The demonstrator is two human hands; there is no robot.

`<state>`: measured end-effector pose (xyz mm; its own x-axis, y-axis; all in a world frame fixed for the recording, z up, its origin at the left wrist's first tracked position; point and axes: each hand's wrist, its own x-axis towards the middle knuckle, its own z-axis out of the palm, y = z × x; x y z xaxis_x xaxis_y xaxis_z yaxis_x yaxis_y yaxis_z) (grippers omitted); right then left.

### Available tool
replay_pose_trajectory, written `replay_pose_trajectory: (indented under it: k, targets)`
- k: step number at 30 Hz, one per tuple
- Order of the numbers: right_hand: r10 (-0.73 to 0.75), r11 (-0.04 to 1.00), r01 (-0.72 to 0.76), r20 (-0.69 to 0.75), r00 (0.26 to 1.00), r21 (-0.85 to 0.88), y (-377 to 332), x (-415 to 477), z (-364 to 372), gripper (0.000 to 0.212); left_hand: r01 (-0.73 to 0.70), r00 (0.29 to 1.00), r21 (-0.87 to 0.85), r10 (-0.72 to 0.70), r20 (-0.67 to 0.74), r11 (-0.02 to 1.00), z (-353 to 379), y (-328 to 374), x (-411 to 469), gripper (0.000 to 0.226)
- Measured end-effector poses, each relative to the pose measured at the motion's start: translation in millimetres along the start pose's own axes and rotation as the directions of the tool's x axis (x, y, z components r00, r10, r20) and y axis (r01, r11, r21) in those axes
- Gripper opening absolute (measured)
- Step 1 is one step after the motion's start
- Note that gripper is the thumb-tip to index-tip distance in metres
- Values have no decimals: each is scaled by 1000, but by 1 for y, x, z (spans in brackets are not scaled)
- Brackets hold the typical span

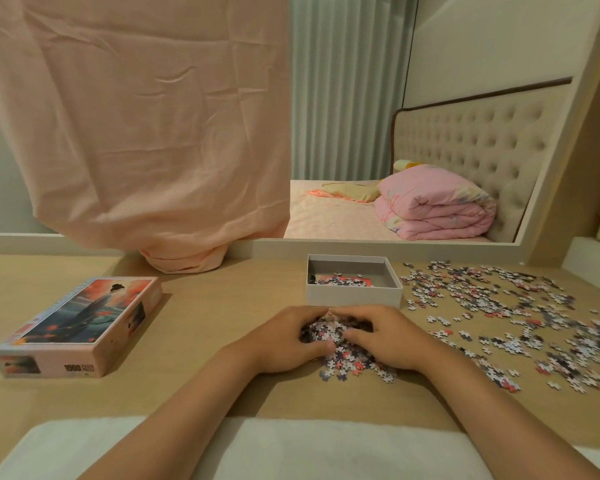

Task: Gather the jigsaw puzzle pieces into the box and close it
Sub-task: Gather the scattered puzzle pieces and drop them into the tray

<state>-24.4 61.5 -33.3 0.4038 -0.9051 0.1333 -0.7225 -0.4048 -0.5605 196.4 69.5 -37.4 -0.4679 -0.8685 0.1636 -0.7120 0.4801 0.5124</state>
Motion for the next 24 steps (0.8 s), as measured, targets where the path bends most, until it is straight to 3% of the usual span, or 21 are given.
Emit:
replay_pose_trajectory:
  k: [3, 7, 9, 13, 21, 24]
  targets:
    - [44, 999, -44, -3, 999, -9, -1, -4, -13, 55, 79, 997, -78, -79, 3, 994, -10, -10, 2, 78]
    - [161, 949, -100, 187, 969, -299, -3, -8, -20, 106, 112, 975, 262, -157, 157, 958, -27, -25, -8, 106]
    - [180, 921, -97, 191, 965, -377, -4, -5, -13, 113, 81, 975, 356, -148, 166, 931, -24, -22, -10, 104]
    - [90, 941, -29, 167, 982, -338, -12, 6, -1, 100, 21, 993, 327, -58, 104, 945, -10, -10, -2, 75]
    - [30, 978, -34, -24, 999, -207, -20, 7, 1, 44, -30, 995, 156, 44, -87, 987, -3, -13, 4, 40]
    - [31, 988, -41, -67, 997, -147, -21, 8, 3, 43, -48, 989, 132, 65, -132, 990, -5, -12, 5, 28]
